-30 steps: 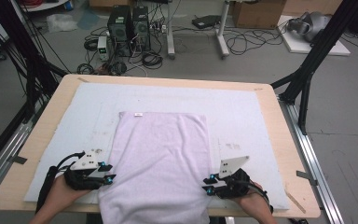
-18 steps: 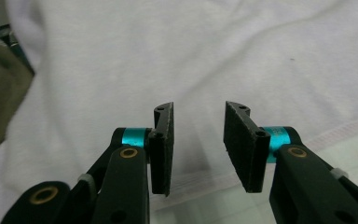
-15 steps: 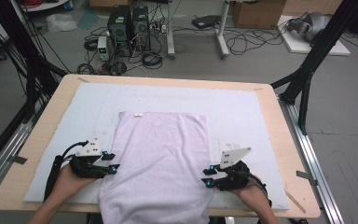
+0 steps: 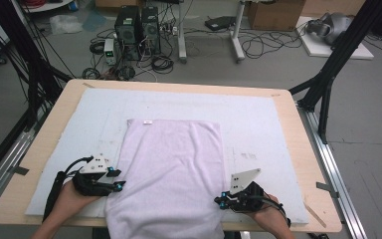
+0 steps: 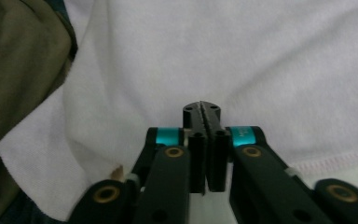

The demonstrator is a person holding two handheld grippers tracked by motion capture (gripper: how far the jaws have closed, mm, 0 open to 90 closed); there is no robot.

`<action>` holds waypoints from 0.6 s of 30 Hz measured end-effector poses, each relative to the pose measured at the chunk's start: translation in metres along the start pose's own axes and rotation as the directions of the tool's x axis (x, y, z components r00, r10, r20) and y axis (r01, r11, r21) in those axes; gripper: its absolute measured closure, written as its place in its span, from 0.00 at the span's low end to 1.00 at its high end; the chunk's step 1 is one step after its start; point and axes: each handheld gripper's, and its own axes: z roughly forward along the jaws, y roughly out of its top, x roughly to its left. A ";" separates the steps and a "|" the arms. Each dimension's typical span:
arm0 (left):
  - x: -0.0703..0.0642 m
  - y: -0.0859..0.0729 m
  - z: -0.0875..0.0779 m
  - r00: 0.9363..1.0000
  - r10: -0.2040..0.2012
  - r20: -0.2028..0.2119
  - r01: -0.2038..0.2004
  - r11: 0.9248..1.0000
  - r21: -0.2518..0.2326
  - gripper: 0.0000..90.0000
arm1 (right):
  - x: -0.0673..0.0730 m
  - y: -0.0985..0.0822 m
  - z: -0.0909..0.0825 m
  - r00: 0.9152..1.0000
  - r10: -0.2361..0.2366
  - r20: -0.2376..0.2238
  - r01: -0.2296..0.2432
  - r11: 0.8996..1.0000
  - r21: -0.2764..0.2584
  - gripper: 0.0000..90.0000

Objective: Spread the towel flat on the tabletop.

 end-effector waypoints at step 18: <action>-0.001 -0.001 0.000 1.000 0.002 -0.005 -0.002 1.000 -0.005 0.60 | 0.006 0.003 0.006 1.000 -0.019 -0.004 0.019 0.999 0.028 0.99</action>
